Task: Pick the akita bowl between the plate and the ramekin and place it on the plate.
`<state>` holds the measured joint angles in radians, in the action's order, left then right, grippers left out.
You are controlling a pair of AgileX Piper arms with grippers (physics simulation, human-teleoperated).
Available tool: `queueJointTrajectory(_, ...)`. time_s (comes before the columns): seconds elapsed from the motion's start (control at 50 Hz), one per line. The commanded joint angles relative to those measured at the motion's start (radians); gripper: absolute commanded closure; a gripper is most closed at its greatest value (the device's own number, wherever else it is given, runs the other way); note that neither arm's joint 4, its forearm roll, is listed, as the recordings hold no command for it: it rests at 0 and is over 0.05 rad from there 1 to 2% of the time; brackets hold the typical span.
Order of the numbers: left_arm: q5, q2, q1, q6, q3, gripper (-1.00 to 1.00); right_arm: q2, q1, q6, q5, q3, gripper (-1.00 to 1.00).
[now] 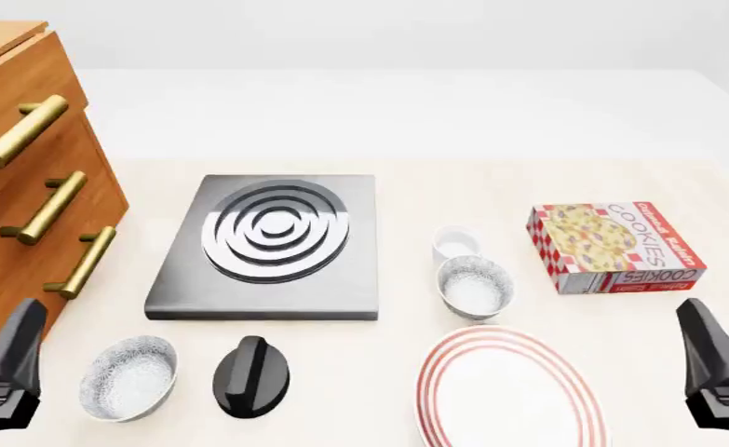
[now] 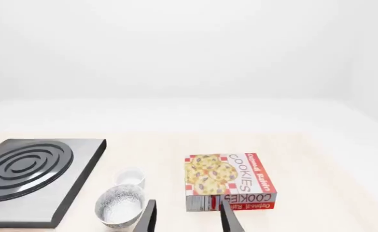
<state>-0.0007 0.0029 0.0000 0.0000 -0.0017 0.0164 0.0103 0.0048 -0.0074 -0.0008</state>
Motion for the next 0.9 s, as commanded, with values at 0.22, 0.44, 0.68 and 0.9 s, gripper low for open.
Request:
queueJointTrajectory(0.22, -0.001, 0.004, 0.0, 0.0, -0.003, -1.0, 0.031, 0.058, 0.02, -0.008, -0.001, -1.0)
queueJointTrajectory(0.44, -0.001, 0.004, 0.001, 0.0, -0.003, -1.0, 0.045, 0.048, 0.027, 0.013, -0.049, -1.0)
queueJointTrajectory(0.68, -0.001, 0.004, 0.0, 0.0, -0.003, -1.0, 0.121, 0.07, 0.022, 0.055, -0.192, -1.0)
queueJointTrajectory(0.9, -0.001, 0.004, 0.001, -0.001, -0.003, -1.0, 0.176, 0.095, 0.014, 0.156, -0.414, -1.0)
